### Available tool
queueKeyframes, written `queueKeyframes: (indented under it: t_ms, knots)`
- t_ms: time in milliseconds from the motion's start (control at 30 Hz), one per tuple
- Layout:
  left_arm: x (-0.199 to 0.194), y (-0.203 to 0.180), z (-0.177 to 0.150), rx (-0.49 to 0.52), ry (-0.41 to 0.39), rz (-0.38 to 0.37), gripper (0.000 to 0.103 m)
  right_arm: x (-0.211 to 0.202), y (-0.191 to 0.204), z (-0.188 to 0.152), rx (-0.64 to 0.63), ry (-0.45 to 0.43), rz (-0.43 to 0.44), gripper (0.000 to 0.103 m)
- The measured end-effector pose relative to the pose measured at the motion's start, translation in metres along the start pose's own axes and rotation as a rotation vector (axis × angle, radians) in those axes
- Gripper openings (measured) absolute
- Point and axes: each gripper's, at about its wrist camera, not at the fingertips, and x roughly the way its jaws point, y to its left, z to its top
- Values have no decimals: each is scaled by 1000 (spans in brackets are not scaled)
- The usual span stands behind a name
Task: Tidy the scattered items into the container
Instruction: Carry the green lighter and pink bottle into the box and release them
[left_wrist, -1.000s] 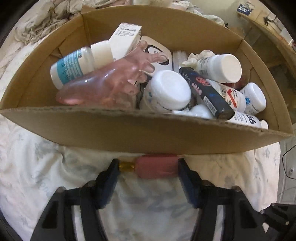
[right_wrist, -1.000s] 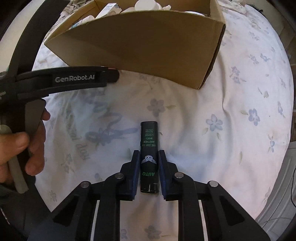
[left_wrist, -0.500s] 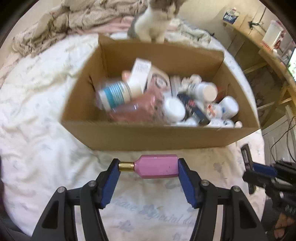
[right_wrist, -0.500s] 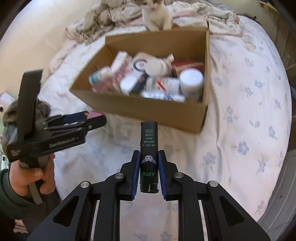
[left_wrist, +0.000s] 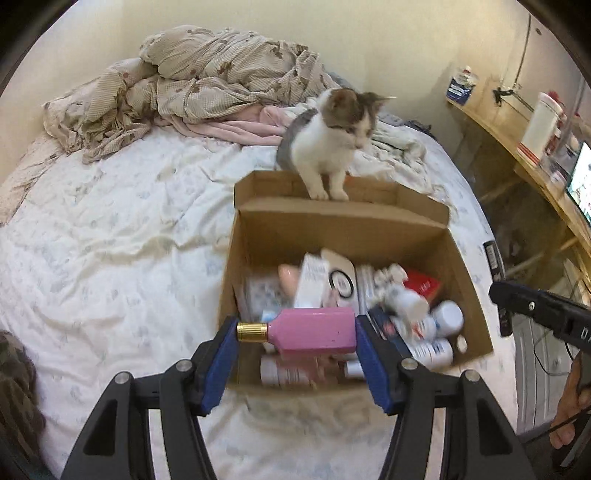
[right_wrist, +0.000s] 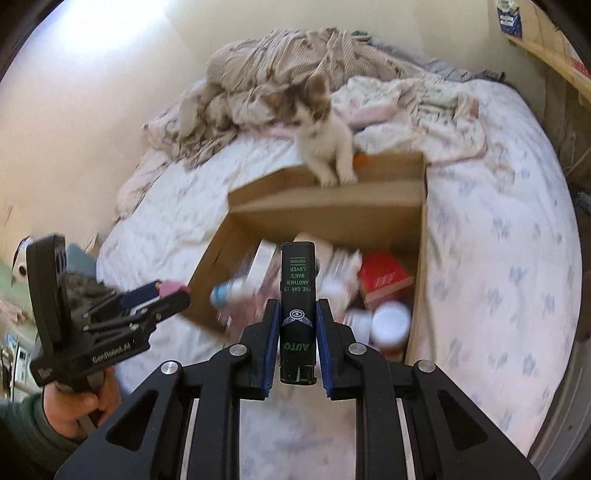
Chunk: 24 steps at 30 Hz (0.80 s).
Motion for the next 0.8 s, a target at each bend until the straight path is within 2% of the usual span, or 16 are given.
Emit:
queueKeyframes:
  t_ms: [133,300,400,533,567,600,633,700,767,800]
  knots:
    - [28,-1,15,32,6,36,62,32,-15,17,-5,43,-81,21]
    - [62,1,21,54,55,55,62,63,-32,14,29,122,-100,21]
    - [73,2,20,49,78,43,63,69,-37,7,41,144,-96,21]
    - [83,1,18,46,95,56,63,72,-29,4,-4,151,-147,22]
    - [83,0,18,48,95,64,67,73,-28,4,-15,155,-164,25]
    - [81,-1,17,54,91,71,78,74,-25,3,-36,164,-196,40]
    - [78,-3,15,58,83,72,82,73,-26,3,-46,162,-210,67]
    - [73,-4,13,57,83,74,82,67,-23,2,-53,145,-171,71]
    - [64,-2,8,46,85,87,82,59,-21,1,-58,116,-193,72]
    - [61,0,6,43,84,84,82,53,-21,1,-54,97,-176,72]
